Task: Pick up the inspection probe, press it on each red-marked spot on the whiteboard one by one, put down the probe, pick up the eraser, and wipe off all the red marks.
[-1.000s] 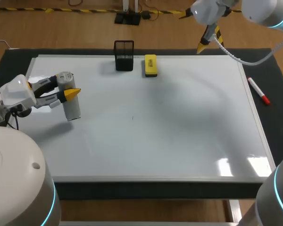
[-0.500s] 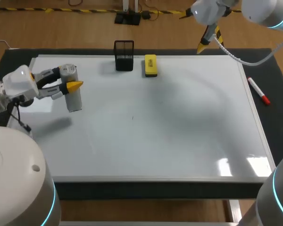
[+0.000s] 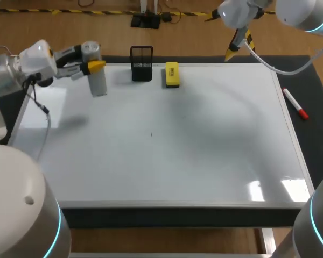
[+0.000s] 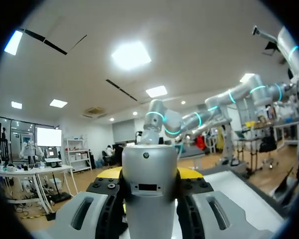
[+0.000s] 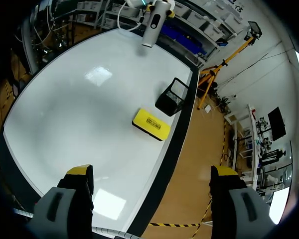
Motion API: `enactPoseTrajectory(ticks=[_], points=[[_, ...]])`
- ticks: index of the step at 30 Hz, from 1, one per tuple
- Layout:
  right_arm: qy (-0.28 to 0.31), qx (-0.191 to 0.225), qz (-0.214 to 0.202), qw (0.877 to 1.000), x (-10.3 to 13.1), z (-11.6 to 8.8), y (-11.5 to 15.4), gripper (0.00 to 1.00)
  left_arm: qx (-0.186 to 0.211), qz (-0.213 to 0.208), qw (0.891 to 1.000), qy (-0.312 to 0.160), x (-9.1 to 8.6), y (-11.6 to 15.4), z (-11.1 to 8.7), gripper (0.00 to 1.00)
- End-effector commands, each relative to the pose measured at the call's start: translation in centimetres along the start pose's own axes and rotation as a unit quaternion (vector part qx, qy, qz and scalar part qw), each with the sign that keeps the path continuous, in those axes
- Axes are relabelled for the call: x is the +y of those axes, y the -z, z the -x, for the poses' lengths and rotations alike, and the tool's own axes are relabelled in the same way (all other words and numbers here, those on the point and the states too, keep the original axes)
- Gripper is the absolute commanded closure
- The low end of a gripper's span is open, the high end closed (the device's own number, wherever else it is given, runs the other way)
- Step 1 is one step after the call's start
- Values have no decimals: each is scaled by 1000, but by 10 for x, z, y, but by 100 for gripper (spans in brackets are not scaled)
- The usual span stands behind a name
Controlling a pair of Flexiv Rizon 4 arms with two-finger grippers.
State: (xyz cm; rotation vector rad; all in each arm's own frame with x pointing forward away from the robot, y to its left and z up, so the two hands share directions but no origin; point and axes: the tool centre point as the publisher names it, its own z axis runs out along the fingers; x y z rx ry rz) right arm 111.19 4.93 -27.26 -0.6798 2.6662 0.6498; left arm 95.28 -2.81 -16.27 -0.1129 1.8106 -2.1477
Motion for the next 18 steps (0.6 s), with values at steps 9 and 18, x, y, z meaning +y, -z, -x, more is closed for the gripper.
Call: enactPoseTrajectory(ticks=[9, 18], points=[[1, 2, -1, 1000, 0, 1, 0, 0, 94, -5, 996, 2, -11, -59, 63, 100], [1, 2, -1, 1000, 0, 1, 0, 0, 129, -12, 991, 18, -2, -88, 90, 100]])
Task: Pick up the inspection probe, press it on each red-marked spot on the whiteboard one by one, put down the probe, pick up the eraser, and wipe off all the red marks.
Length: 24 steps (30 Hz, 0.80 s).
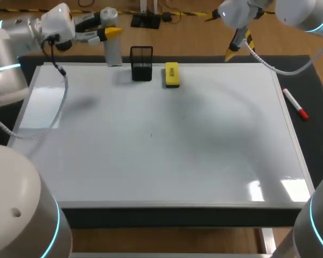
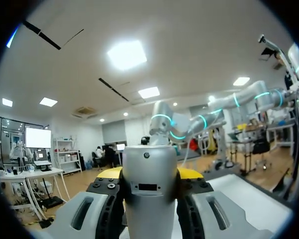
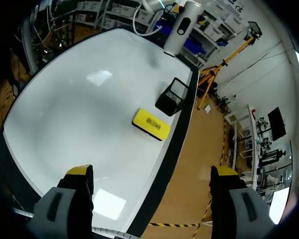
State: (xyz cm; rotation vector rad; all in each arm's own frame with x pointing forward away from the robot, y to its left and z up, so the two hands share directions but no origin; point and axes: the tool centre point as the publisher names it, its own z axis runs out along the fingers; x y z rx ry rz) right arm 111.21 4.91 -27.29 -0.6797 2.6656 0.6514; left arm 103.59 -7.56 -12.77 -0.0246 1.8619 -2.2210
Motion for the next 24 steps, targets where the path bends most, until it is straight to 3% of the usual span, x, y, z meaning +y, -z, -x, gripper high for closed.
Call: enactPoseTrajectory(ticks=[1, 24], points=[[1, 2, -2, 1000, 0, 1, 0, 0, 75, -3, 997, 6, 11, -15, 25, 100], [1, 2, -2, 1000, 0, 1, 0, 0, 119, -4, 993, 5, 31, -72, 49, 100]])
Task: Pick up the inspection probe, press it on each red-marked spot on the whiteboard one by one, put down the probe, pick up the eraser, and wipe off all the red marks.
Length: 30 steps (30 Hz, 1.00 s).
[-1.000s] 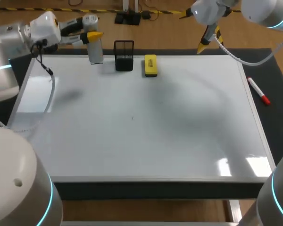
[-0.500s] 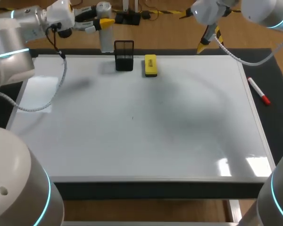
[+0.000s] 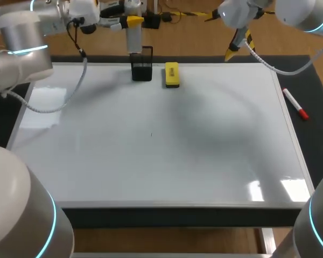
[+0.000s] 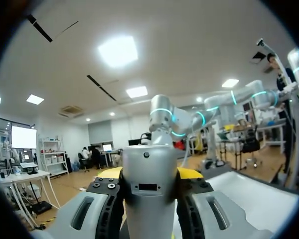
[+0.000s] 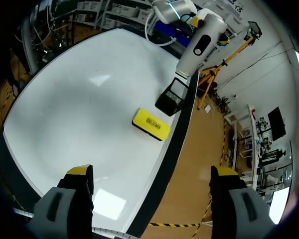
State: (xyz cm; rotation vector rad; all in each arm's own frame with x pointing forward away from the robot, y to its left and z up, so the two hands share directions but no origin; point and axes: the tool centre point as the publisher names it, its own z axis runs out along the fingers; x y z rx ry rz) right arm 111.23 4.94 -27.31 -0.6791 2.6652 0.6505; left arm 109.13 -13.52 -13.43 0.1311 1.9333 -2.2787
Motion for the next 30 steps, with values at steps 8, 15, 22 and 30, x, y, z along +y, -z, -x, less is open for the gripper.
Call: enactPoseTrajectory(ticks=[8, 15, 22, 30], points=[[1, 2, -2, 1000, 0, 0, 1, 0, 55, -6, 998, 11, 20, -9, 14, 100], [1, 2, -2, 1000, 0, 0, 1, 0, 57, -14, 998, 15, 30, -10, 18, 100], [1, 2, -2, 1000, 0, 0, 1, 0, 62, -15, 998, 21, 42, -10, 20, 100], [1, 2, -2, 1000, 0, 0, 1, 0, 64, -12, 997, 33, 57, -10, 23, 100]])
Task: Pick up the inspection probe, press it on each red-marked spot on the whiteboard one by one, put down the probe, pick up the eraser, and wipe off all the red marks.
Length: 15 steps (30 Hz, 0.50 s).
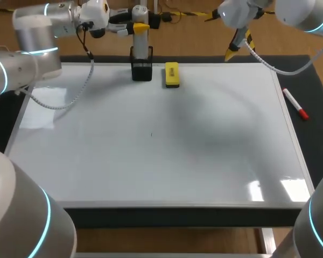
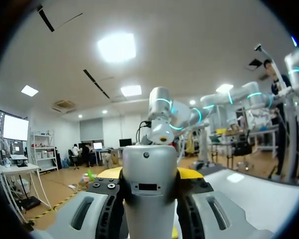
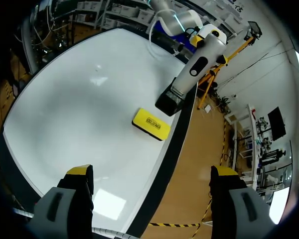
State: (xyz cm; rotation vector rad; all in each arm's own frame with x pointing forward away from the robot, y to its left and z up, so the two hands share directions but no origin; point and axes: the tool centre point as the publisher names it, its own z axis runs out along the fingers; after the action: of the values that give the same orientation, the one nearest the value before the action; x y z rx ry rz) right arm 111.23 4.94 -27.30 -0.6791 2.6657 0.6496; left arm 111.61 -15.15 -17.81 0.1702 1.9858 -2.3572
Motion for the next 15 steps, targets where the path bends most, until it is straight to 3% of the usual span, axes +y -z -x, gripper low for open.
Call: enactPoseTrajectory(ticks=[1, 15], points=[[1, 2, -1, 1000, 0, 0, 1, 0, 25, -5, 1000, 4, 8, 1, 7, 100], [1, 2, -1, 1000, 0, 0, 1, 0, 22, -6, 1000, -3, 27, 0, 10, 100]])
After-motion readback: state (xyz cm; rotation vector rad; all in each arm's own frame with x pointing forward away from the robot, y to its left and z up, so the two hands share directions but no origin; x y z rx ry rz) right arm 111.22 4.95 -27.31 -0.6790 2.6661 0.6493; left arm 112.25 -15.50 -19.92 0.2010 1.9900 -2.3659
